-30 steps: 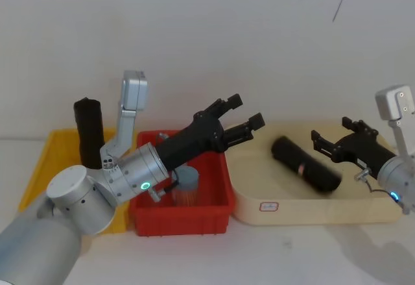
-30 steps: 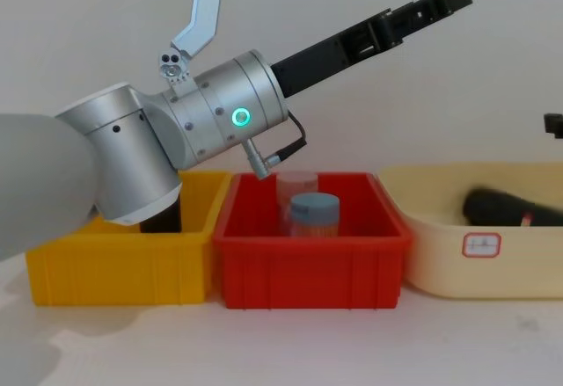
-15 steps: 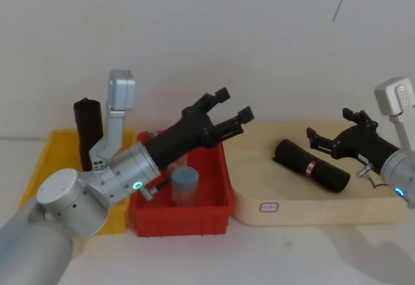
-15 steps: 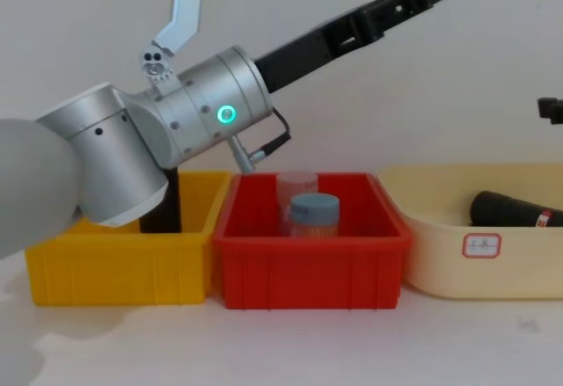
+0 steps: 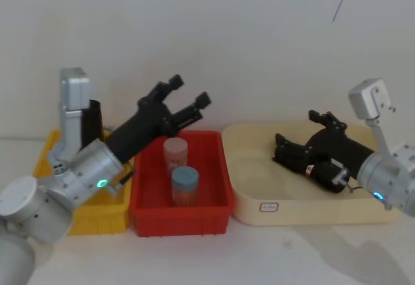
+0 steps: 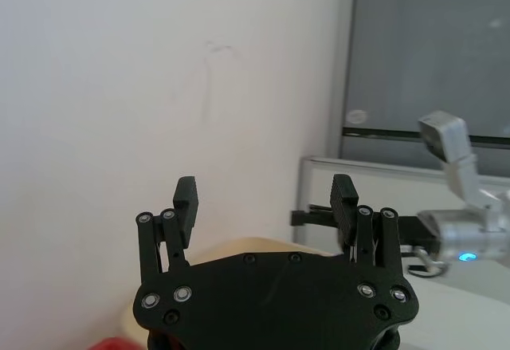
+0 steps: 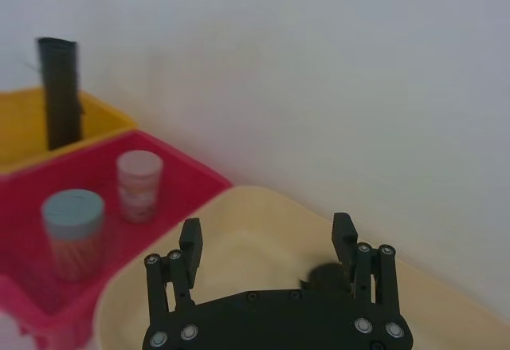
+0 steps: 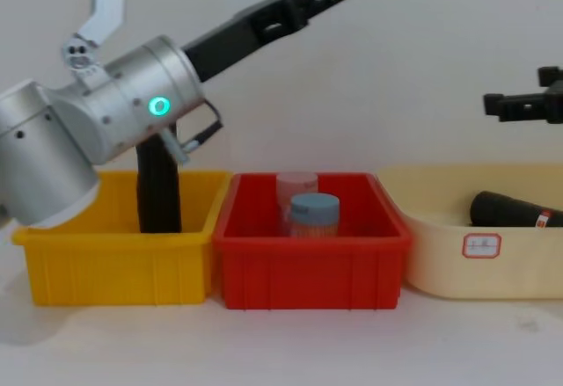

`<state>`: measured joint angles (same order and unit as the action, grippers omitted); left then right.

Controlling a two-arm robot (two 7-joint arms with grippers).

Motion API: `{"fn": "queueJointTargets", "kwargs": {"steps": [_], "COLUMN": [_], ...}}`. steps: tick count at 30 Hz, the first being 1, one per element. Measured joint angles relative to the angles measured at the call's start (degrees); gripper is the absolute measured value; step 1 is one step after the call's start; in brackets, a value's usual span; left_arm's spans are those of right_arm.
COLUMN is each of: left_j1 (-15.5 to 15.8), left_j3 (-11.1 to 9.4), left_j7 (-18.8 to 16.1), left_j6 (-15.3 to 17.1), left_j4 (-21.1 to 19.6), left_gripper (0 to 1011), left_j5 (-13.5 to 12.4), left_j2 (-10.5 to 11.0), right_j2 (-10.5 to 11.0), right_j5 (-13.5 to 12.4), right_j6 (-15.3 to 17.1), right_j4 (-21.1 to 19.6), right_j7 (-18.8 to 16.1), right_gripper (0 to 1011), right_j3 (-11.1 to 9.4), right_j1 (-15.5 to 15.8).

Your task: Pick up the garbage bag with the one hand and transfer it to the other hand.

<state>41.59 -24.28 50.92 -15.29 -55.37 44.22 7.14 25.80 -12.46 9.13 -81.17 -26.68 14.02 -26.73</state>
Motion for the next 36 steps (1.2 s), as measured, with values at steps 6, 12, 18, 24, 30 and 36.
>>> {"fn": "queueJointTargets", "kwargs": {"steps": [6,12,18,24,30,36], "left_j1": [-2.36,-4.42,-5.87,-6.64,-7.24,-7.62], "left_j3": [1.5,2.51,2.92,3.14,3.29,3.4], "left_j7": [-2.52,-3.79,-4.03,-4.15,-4.26,-4.31], "left_j6": [-0.69,-1.11,-1.29,-1.39,-1.47,-1.52], "left_j4": [-3.85,-7.26,-9.76,-11.08,-12.1,-12.75], "left_gripper": [1002,1002,1002,1001,1002,1002], "left_j5": [-0.22,-0.28,-0.22,-0.14,-0.05,0.01], "left_j2": [2.47,4.7,6.47,7.39,8.1,8.56], "right_j2": [-0.97,-2.15,-3.25,-3.99,-4.68,-5.48], "right_j5": [-0.7,-1.31,-1.98,-2.49,-2.64,-2.69], "right_j6": [-0.41,-0.77,-0.99,-1.09,-0.94,-0.9], "right_j4": [0.31,1.34,2.64,3.9,5.74,8.0], "right_j7": [-2.21,-4.28,-6.37,-8.32,-10.88,-13.16], "right_gripper": [1000,1000,1001,1000,1000,1000], "right_j3": [2.02,4.15,6.06,7.72,9.99,12.1], "right_j1": [-0.91,-2.13,-3.27,-4.4,-5.96,-7.56]}}
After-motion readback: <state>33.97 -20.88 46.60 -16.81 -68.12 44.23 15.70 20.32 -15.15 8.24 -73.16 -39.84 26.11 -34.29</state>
